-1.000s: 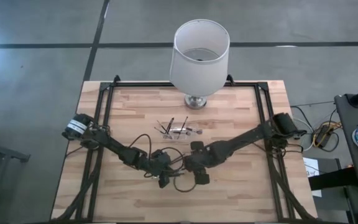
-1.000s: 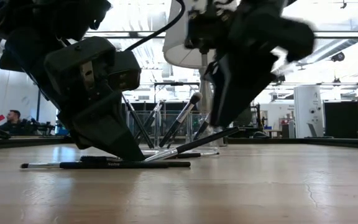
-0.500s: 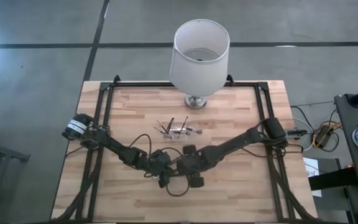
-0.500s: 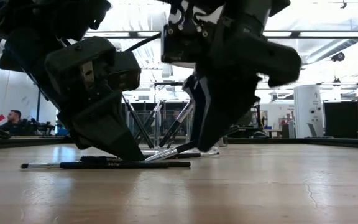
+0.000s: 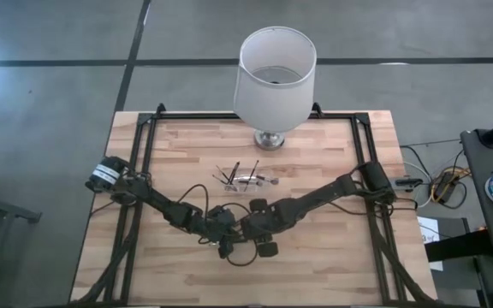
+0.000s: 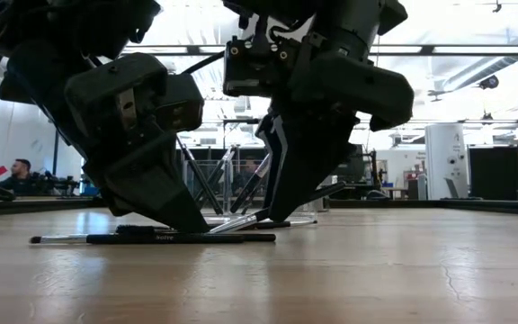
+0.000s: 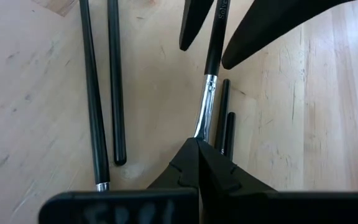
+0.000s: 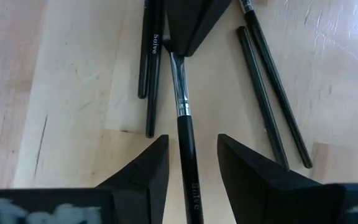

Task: Put items in baskets/containers
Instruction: Put the eyeshadow brush into the transparent organizer

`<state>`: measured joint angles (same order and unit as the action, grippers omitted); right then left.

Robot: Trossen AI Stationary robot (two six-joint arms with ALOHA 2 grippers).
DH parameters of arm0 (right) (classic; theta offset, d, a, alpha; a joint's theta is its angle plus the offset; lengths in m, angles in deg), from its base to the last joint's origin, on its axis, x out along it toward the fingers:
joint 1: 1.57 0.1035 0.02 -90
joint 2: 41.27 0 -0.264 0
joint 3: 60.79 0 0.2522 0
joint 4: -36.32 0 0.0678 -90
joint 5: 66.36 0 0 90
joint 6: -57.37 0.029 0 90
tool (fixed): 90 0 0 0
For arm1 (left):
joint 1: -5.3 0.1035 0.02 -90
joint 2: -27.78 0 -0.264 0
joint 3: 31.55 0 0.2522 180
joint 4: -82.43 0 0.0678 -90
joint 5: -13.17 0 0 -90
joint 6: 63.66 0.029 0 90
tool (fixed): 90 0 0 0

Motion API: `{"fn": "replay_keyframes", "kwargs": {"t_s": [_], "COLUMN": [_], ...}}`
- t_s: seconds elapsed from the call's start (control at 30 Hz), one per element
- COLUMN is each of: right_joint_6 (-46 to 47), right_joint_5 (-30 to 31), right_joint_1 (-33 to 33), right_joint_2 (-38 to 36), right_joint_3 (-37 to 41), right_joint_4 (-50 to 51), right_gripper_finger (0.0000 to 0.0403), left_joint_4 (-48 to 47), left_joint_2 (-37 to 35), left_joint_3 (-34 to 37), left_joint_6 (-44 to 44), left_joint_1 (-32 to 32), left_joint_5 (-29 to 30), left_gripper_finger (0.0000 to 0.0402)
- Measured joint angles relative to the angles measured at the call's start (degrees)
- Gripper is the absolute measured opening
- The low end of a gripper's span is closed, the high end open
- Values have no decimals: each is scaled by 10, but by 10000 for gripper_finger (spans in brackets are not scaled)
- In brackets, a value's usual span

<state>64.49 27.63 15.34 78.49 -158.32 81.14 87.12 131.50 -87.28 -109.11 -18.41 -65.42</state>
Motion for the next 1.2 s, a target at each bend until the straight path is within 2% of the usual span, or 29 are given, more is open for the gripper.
{"fn": "replay_keyframes", "kwargs": {"t_s": [0.53, 0.7, 0.87, 0.97, 1.07, 1.2], "right_joint_6": [3, 15, 90, 159, 246, 415], "right_joint_5": [-19, -14, 5, 75, 169, 369], "right_joint_1": [-7, -7, 3, 27, 62, 113], "right_joint_2": [4, 11, 3, -13, -27, -52], "right_joint_3": [2, 2, 2, 6, 6, 7], "right_joint_4": [-5, -10, -22, -36, -44, -27], "right_gripper_finger": [40, 25, 22, 22, 21, 25], "left_joint_4": [10, -7, -79, -100, -113, -124], "left_joint_2": [-8, -49, -128, -193, -258, -337], "left_joint_3": [1, 4, 3, 3, 2, 2], "left_joint_6": [-18, -15, -34, -44, -44, -36], "left_joint_1": [0, 0, -13, -33, -65, -116], "left_joint_5": [1, 9, 11, 25, 76, 196], "left_gripper_finger": [0, 0, 0, 0, 0, 0]}}
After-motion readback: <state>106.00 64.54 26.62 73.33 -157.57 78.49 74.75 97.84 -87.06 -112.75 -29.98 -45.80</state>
